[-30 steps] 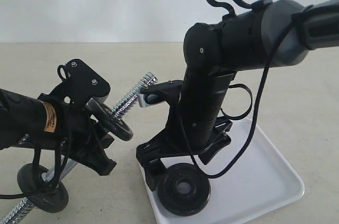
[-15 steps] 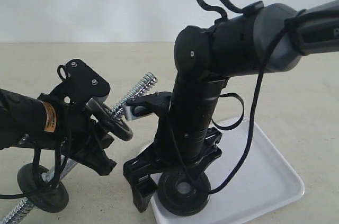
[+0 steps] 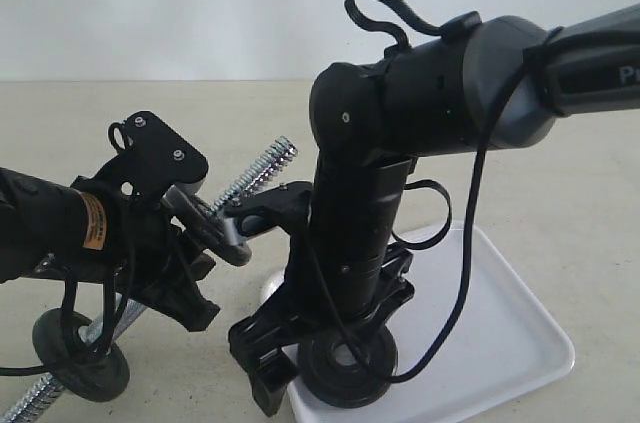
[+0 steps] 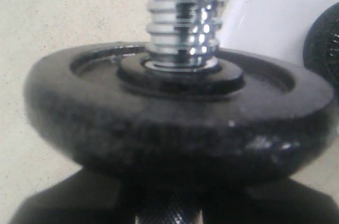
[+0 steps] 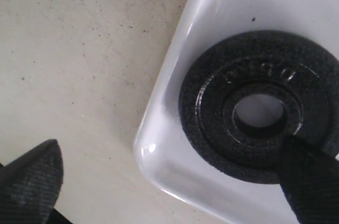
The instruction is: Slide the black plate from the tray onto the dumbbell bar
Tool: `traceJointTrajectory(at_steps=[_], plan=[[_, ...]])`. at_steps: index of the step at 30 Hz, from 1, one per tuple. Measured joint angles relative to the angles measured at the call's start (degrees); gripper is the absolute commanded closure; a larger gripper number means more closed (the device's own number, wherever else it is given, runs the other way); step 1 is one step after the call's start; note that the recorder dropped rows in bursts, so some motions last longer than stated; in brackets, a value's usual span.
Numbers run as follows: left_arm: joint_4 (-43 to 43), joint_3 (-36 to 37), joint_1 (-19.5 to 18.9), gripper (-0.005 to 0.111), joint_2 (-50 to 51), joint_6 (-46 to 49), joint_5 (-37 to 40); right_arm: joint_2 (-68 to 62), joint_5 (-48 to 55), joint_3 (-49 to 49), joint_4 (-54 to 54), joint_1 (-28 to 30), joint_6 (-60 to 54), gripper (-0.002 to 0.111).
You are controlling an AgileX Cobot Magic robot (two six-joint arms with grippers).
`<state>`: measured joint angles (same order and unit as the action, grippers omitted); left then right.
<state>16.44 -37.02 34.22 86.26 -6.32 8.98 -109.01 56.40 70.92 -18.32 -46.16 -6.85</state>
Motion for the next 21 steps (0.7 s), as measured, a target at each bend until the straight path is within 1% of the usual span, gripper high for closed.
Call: traceJointTrajectory(at_steps=[4, 11, 21], plan=[[0.0, 0.0, 0.0, 0.102, 0.0, 0.0, 0.0, 0.0, 0.8, 0.0, 2.4, 0.0, 0.6, 0.003], [0.0, 0.0, 0.0, 0.102, 0.0, -0.1, 0.0, 0.0, 3.1, 0.0, 13.4, 0.0, 7.6, 0.003], [0.0, 0.0, 0.0, 0.102, 0.0, -0.1, 0.0, 0.0, 3.9, 0.0, 14.7, 0.0, 9.7, 0.003]])
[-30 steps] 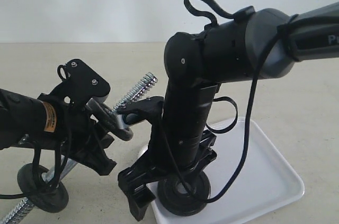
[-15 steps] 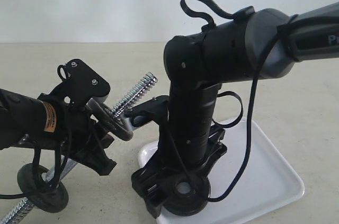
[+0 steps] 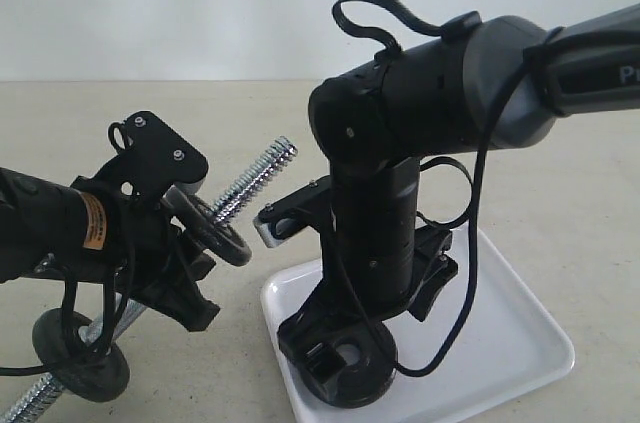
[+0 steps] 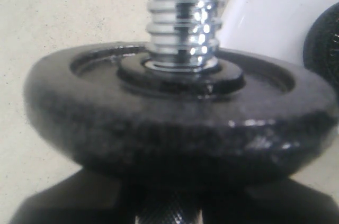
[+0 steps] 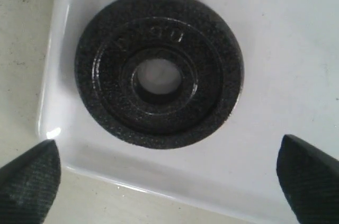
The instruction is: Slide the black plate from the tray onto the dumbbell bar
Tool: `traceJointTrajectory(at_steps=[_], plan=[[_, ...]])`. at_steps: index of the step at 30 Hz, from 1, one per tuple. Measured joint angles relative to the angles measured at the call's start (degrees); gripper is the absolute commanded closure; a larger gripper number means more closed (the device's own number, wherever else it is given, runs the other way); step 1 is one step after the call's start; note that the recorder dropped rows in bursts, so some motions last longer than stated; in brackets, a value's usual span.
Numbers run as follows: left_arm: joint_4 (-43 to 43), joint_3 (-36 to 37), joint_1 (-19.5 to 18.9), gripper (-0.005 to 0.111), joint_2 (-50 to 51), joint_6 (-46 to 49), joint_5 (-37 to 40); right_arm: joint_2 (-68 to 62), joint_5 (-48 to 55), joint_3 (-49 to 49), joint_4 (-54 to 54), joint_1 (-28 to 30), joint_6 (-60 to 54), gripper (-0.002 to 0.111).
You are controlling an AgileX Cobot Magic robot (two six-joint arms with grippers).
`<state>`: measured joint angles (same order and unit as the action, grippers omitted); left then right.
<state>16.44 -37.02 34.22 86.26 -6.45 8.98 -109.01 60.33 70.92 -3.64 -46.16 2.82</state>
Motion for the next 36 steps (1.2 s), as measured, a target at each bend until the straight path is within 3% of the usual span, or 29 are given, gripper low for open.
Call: traceJointTrajectory(at_steps=[13, 23, 36], plan=[[0.0, 0.0, 0.0, 0.102, 0.0, 0.0, 0.0, 0.0, -3.8, -5.1, -3.5, 0.0, 0.4, 0.003], [0.0, 0.0, 0.0, 0.102, 0.0, 0.0, 0.0, 0.0, -9.9, -5.2, -12.3, -0.1, -2.3, 0.003], [0.0, 0.0, 0.0, 0.102, 0.0, 0.0, 0.0, 0.0, -12.2, -5.2, -7.8, -0.1, -2.5, 0.003]])
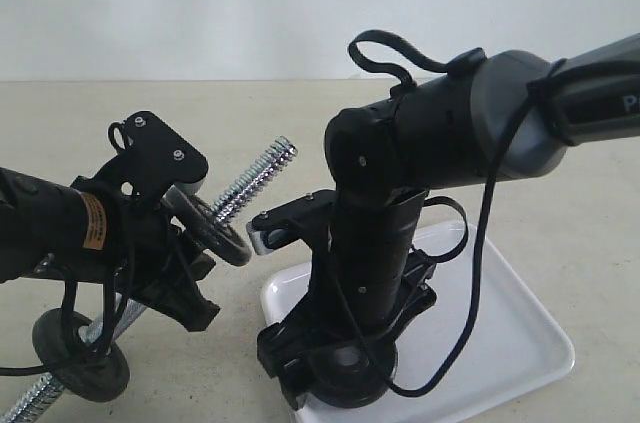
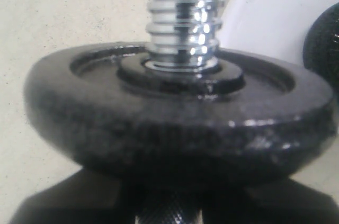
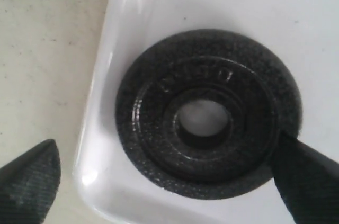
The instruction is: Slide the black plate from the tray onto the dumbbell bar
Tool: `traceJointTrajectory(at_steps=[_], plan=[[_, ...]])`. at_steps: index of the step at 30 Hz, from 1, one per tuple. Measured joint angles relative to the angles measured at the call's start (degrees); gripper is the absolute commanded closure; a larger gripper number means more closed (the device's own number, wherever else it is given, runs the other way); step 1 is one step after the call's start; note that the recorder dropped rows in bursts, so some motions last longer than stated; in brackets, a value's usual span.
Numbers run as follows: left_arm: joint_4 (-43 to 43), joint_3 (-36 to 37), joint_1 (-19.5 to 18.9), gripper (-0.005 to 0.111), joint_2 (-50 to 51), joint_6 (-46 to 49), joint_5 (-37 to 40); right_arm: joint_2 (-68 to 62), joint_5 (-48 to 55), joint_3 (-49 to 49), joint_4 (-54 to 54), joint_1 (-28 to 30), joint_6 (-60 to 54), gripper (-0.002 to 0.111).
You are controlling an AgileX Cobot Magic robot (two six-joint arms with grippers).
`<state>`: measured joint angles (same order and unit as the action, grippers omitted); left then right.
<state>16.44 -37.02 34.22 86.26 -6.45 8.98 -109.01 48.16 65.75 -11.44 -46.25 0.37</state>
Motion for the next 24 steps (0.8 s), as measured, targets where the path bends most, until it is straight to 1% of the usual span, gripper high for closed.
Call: traceJointTrajectory(at_steps=[5, 12, 24], plan=[[0.0, 0.0, 0.0, 0.102, 0.0, 0.0, 0.0, 0.0, 0.0, 0.0, 4.9, 0.0, 2.5, 0.003], [0.0, 0.0, 0.0, 0.102, 0.0, 0.0, 0.0, 0.0, -4.9, -0.8, 5.8, 0.0, 3.3, 0.003], [0.0, 0.0, 0.0, 0.102, 0.0, 0.0, 0.0, 0.0, -4.7, -0.9, 8.2, 0.0, 5.3, 0.003]])
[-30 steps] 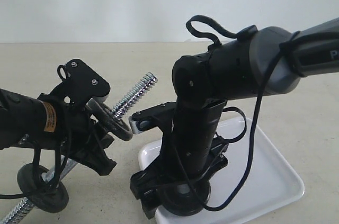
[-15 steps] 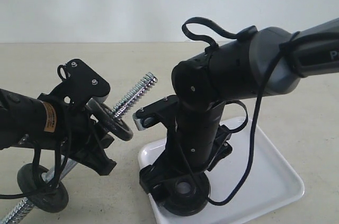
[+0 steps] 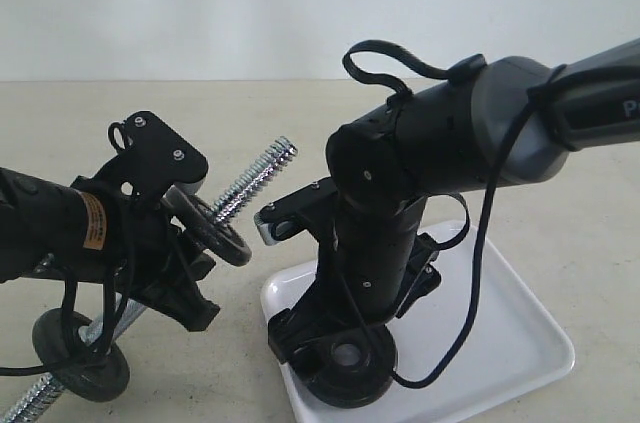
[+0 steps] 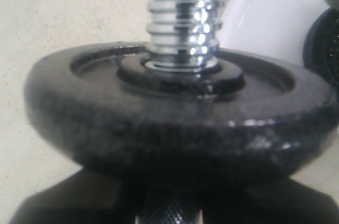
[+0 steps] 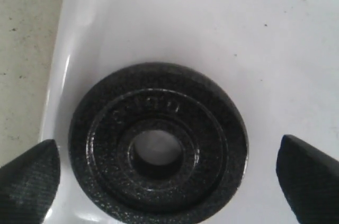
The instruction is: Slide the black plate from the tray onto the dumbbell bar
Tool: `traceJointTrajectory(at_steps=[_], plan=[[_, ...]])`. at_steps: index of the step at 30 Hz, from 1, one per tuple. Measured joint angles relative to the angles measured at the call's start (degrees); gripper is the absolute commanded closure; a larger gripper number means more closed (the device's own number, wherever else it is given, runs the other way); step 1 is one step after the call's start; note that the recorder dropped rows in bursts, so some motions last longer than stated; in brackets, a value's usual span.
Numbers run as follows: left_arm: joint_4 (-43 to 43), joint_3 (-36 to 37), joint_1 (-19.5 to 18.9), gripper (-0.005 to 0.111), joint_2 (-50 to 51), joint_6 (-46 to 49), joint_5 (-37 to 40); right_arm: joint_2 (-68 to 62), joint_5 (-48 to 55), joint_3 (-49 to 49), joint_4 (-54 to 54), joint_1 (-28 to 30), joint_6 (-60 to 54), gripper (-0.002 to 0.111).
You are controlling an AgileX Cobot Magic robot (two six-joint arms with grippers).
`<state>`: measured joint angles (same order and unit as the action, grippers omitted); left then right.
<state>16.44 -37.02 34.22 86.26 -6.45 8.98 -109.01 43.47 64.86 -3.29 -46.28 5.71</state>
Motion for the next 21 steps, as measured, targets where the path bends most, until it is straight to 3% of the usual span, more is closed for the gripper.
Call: traceJointTrajectory(at_steps=[21], plan=[[0.0, 0.0, 0.0, 0.102, 0.0, 0.0, 0.0, -5.3, 1.0, 1.0, 1.6, -0.4, 1.0, 0.003]])
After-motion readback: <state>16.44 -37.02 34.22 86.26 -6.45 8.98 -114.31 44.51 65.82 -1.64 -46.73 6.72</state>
